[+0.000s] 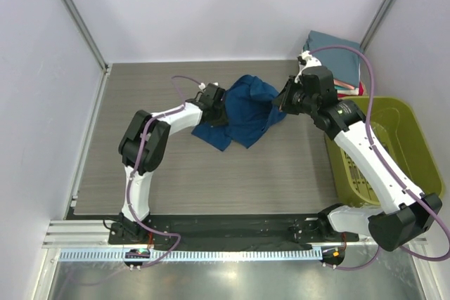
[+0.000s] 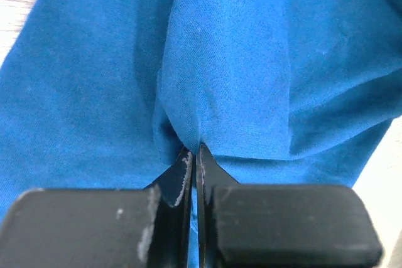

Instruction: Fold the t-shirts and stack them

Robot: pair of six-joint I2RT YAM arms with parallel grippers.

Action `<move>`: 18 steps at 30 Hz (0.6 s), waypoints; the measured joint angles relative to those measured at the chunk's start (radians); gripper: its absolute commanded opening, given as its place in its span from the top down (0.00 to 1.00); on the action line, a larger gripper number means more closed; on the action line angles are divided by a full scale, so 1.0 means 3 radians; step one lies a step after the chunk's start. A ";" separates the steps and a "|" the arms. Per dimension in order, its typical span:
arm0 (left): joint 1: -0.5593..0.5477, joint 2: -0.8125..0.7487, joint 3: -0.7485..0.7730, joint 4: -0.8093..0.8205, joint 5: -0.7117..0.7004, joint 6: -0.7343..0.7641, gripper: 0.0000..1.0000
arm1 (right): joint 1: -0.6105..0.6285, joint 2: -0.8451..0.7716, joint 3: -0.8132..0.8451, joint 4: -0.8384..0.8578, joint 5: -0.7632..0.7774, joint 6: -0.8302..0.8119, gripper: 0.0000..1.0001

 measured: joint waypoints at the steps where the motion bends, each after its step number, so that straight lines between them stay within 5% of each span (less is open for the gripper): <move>1: 0.0000 0.0005 0.0025 -0.0039 -0.0024 0.0013 1.00 | 0.0000 0.0000 0.0004 -0.0004 0.0019 -0.0009 0.99; 8: 0.0127 -0.0309 0.0577 -0.0752 -0.0290 0.0214 1.00 | -0.0244 0.0195 0.0416 -0.0178 0.0122 -0.0126 0.99; 14: 0.0837 -0.1338 0.1452 -0.1247 -0.0467 0.0326 1.00 | -0.0795 0.0818 0.1567 -0.0357 0.0202 -0.0128 0.99; 18: 0.1217 -0.2209 0.1478 -0.1324 -0.0807 0.0393 1.00 | -0.0959 0.0885 0.1766 -0.0369 0.0322 -0.0066 0.99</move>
